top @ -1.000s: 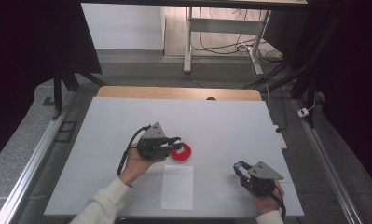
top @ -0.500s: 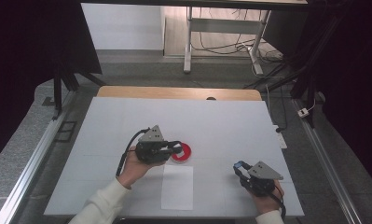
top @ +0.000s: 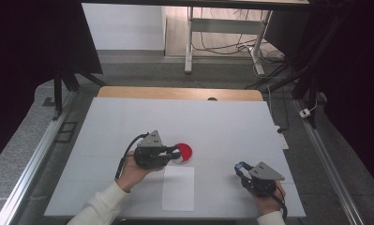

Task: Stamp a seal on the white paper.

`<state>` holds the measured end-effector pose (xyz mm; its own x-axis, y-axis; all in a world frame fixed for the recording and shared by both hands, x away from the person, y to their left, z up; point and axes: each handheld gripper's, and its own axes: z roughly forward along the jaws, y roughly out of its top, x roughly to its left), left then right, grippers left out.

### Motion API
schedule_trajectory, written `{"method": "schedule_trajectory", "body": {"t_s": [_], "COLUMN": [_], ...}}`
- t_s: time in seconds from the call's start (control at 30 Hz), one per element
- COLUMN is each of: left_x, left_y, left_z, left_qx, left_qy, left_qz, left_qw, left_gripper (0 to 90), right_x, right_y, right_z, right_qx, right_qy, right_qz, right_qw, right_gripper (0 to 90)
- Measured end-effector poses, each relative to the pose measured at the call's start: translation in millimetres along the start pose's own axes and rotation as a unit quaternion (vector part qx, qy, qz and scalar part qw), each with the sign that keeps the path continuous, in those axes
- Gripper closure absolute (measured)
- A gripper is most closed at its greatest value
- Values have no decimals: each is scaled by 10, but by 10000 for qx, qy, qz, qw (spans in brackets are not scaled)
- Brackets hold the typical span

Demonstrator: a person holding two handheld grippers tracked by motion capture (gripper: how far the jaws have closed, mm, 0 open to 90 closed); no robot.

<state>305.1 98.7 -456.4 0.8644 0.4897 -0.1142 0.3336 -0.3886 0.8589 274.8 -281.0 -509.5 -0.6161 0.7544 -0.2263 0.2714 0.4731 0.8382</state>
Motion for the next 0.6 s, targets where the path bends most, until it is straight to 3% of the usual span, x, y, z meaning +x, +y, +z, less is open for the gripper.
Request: {"method": "schedule_trajectory", "body": {"t_s": [0.6], "left_x": [-134], "left_y": [-107], "left_z": [30], "left_qx": [120], "left_qy": [-84], "left_qz": [92], "left_qw": [9998], "left_gripper": [749], "right_x": [0], "right_y": [-3], "right_z": [5], "right_qx": [28], "right_qy": [3], "right_qz": [-25], "right_qw": [10000], "right_gripper": [650]}}
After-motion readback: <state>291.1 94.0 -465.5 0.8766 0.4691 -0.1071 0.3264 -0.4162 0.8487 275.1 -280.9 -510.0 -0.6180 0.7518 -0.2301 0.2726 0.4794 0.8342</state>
